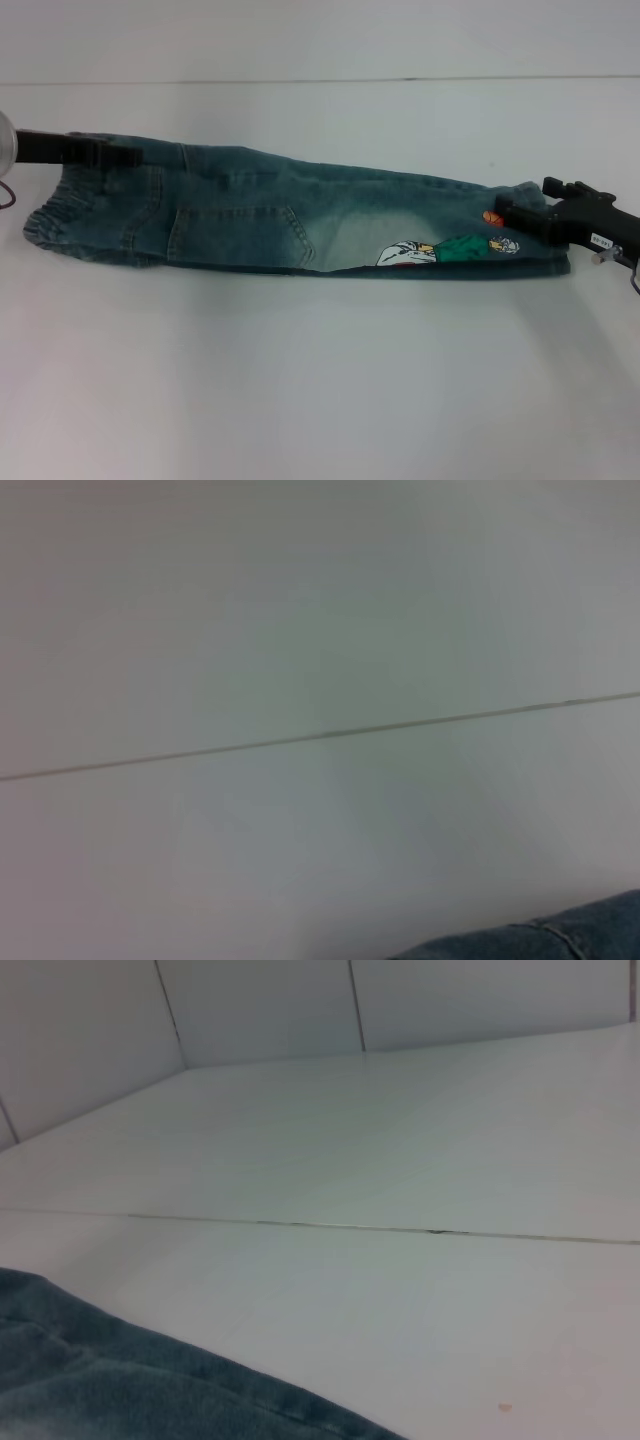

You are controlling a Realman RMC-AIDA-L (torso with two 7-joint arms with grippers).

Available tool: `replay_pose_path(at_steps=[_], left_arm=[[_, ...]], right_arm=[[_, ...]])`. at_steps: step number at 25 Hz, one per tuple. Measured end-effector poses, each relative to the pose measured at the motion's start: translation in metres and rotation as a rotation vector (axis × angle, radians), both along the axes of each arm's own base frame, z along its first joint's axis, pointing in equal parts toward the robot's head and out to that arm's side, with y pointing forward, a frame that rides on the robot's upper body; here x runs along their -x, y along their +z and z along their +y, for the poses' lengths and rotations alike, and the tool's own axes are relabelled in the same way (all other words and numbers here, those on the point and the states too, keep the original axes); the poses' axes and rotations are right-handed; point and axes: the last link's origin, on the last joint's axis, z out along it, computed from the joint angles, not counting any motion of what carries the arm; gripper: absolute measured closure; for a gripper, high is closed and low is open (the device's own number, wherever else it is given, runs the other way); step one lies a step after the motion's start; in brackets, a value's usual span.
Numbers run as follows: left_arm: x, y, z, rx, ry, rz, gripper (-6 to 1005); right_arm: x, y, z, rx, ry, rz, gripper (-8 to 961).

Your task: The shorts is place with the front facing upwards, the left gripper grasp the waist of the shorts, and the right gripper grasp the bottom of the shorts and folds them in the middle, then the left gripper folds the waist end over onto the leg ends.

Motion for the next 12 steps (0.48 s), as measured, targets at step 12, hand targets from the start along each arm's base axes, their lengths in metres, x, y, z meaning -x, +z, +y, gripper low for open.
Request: replay_pose_path(at_steps=[12], left_arm=[[-0.010,0.011,0.003,0.079,0.070,-0.021,91]], right_arm=[[0.005,-0.005,-0.002,0.029,0.029,0.000,50]])
